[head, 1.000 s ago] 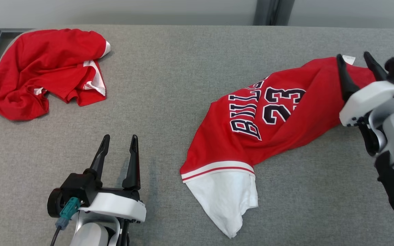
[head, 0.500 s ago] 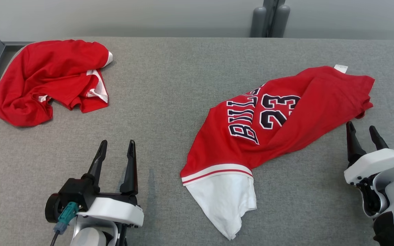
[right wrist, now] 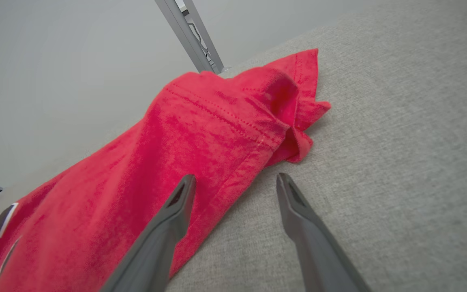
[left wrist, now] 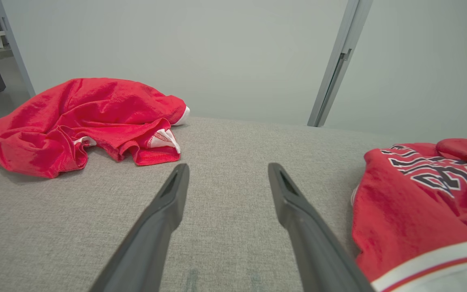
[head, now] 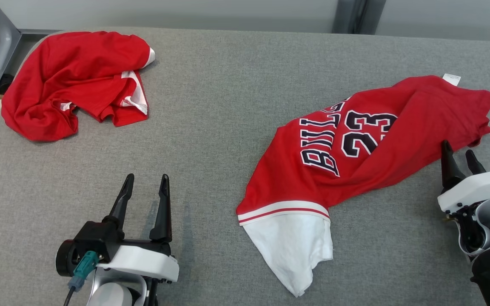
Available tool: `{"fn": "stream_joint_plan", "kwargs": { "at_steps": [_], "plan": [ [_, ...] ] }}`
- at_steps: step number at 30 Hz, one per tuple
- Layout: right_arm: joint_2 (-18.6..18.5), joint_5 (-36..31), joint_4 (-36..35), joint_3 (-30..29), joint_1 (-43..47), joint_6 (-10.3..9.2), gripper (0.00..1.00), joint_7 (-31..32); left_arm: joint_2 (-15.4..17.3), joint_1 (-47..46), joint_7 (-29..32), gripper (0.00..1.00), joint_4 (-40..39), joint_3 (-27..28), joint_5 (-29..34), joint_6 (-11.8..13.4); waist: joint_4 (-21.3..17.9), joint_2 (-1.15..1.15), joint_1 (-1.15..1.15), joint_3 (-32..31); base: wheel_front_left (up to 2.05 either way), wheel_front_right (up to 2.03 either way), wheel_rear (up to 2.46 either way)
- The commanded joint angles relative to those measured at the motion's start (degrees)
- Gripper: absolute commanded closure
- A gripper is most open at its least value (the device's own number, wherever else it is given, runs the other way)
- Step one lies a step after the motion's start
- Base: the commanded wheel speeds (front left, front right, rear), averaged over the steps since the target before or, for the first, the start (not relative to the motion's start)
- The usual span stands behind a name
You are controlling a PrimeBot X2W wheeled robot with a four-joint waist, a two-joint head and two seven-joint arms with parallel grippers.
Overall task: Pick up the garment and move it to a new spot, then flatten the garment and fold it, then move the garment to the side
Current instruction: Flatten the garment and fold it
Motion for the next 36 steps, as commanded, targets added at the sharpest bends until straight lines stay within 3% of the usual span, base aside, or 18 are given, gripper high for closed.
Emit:
{"fn": "stream_joint_plan", "kwargs": {
  "at_steps": [1,11,29,36],
  "plan": [
    [-0.8,0.8,-0.2,0.6,-0.6,0.01,0.0,-0.1,0.2,-0.5,0.0,0.0,0.0,0.1,0.6,-0.1,0.0,0.0,0.0,0.0,0.0,0.0,0.0],
    [-3.6,4.6,-3.1,7.6,-1.0,0.01,0.0,-1.3,0.2,0.0,0.0,0.0,0.4,0.2,0.9,-0.2,-0.9,0.0,0.0,-0.6,0.0,0.0,0.0],
    [-5.3,8.7,6.1,12.3,-8.6,0.01,0.0,-0.3,0.2,-1.5,0.0,0.0,0.2,0.8,1.9,-0.8,0.6,0.0,0.0,2.2,0.0,0.0,0.0],
    [-4.8,11.9,5.3,14.3,-9.1,0.02,0.0,1.3,0.2,-1.8,0.0,0.0,0.1,1.3,2.7,-1.0,0.5,0.0,0.0,3.0,0.0,0.0,0.0]
  ]
}}
